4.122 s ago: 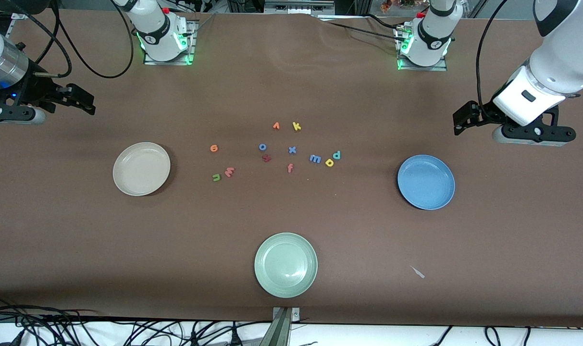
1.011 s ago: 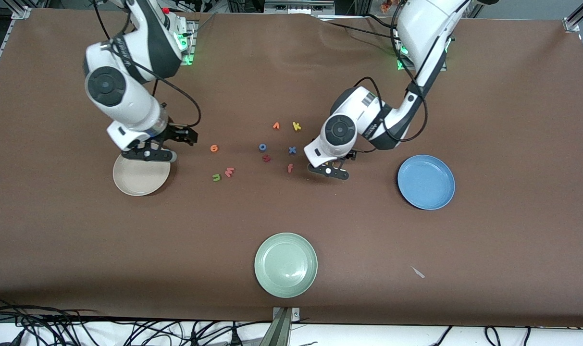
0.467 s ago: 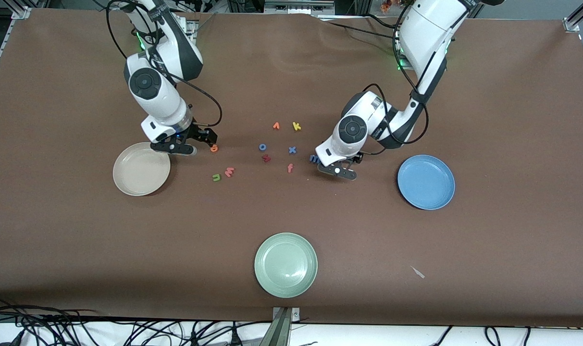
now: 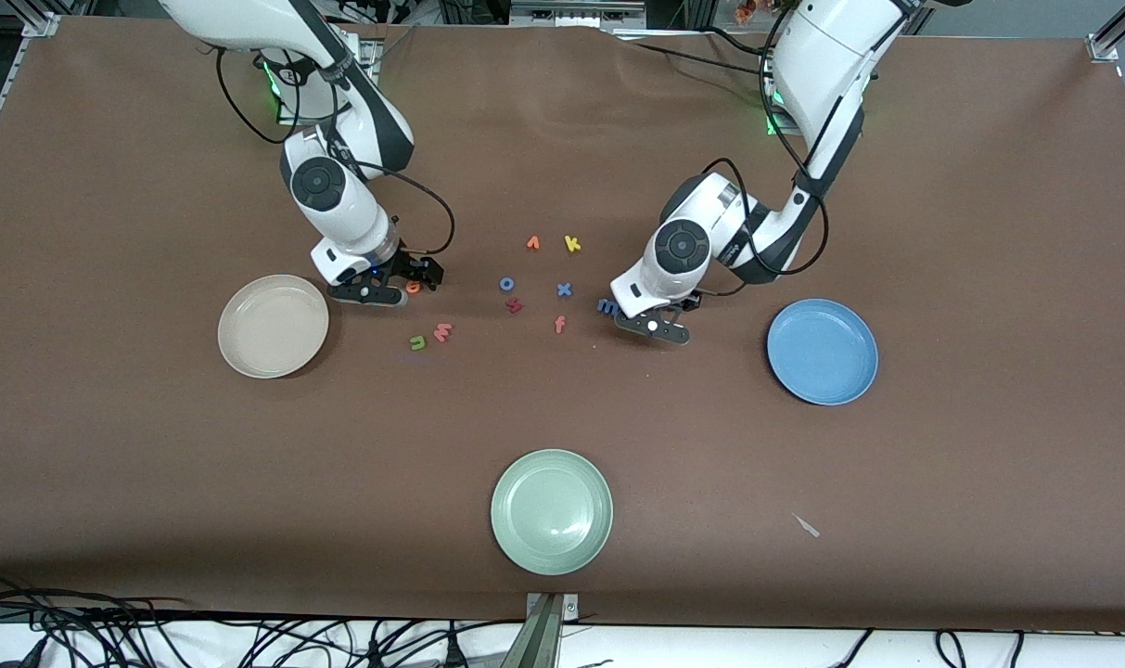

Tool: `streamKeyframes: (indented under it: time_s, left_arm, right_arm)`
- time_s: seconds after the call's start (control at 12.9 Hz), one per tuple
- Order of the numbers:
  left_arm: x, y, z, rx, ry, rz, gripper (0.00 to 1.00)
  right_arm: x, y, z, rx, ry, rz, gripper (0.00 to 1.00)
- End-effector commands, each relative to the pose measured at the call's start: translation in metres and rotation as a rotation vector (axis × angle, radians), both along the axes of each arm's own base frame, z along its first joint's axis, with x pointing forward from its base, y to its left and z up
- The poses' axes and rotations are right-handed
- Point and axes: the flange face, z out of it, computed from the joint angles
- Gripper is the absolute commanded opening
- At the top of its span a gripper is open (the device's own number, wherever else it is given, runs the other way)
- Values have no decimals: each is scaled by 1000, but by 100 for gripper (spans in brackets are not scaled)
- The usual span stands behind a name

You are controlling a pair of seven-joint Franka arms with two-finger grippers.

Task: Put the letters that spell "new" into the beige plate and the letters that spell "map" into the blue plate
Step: 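Grasp teal p with the left gripper while the right gripper grasps orange e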

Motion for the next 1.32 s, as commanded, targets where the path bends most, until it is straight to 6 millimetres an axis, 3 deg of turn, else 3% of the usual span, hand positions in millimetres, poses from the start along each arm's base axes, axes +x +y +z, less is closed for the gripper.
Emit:
streamKeyframes:
  time_s: [0.0,0.23,0.39,0.62,0.7,0.78,0.93,1.01,1.24]
  left_arm:
    - [-3,4,8,9,-22,-30,17]
    - [0,9,28,25,-20,-29,12]
    - [17,29,63,39,-8,-71,13]
    - [61,112,93,17,35,-182,12]
    - [77,153,97,-3,38,-210,12]
    - [89,189,97,-23,40,-236,12]
    - [107,235,96,0,20,-304,12]
    - [115,251,85,46,17,-331,12]
    - [116,270,51,55,36,-330,15]
  right_arm:
    - [0,5,-7,14,-13,8,94]
    - [0,4,-11,12,-9,20,82]
    - [1,3,-11,12,-11,44,70]
    - [0,3,-15,13,-8,54,62]
    - [-1,3,-15,12,-7,55,57]
    - [0,2,-15,13,-8,54,51]
    - [1,2,-15,12,-9,62,47]
    - [1,0,-15,12,-9,73,47]
    - [0,0,-18,11,-4,90,40]
